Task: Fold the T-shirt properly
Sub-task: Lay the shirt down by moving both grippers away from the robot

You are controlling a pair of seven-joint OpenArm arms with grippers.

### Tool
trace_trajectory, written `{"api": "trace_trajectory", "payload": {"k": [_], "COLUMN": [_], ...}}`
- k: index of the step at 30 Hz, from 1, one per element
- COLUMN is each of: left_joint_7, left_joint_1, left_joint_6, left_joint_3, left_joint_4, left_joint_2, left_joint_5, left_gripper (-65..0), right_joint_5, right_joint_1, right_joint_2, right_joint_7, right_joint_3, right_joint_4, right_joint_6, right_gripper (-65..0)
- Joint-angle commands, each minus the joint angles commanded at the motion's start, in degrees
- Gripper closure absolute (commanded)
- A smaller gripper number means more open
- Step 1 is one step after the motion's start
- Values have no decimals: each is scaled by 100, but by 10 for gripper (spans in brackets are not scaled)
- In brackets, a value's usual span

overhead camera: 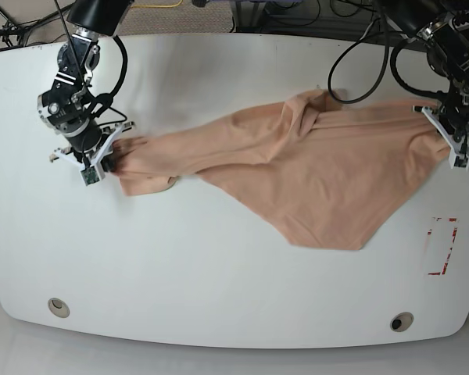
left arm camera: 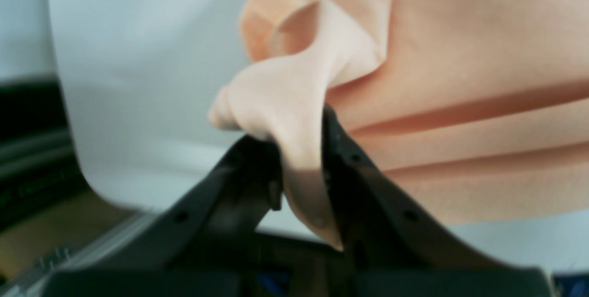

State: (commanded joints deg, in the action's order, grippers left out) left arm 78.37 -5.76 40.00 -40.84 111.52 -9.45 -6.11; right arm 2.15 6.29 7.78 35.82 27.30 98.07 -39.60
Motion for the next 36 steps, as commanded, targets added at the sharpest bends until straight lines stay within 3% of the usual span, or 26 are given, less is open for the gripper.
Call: {"api": "trace_trajectory", "payload": {"k": [7, 9, 15, 16, 19, 29, 36], "left_joint_7": [-9, -9, 0, 0, 0, 163, -26], "left_joint_1": [-299, -308, -255, -237, -53, 1407, 2479], "left_joint_6": [0, 0, 0, 0, 0, 0, 0], "left_joint_3": [44, 44, 220, 316, 589, 677, 738], "left_joint_4": [-18, -18, -26, -26, -26, -97, -1301], "left_joint_2": [-123, -123, -132, -141, -255, -53, 62], "left_joint_5": [0, 9, 26, 26, 0, 44, 44], "left_gripper": [-11, -71, -367, -385, -388, -386, -386], "right_joint_5": [-193, -193, -193, -193, -193, -185, -193], "right_joint_1": [281, 334, 360, 360, 360, 229, 220], "right_joint_2": [-35, -35, -53, -53, -62, -167, -176], "right_joint_7": [-18, -18, 9, 9, 9, 18, 18], "right_joint_3": [0, -9, -26, -26, -35, -35, -35], "right_joint_4": [62, 123, 211, 229, 246, 246, 334], "right_joint_6": [0, 0, 0, 0, 0, 0, 9], "right_gripper": [0, 0, 0, 0, 0, 0, 0]}}
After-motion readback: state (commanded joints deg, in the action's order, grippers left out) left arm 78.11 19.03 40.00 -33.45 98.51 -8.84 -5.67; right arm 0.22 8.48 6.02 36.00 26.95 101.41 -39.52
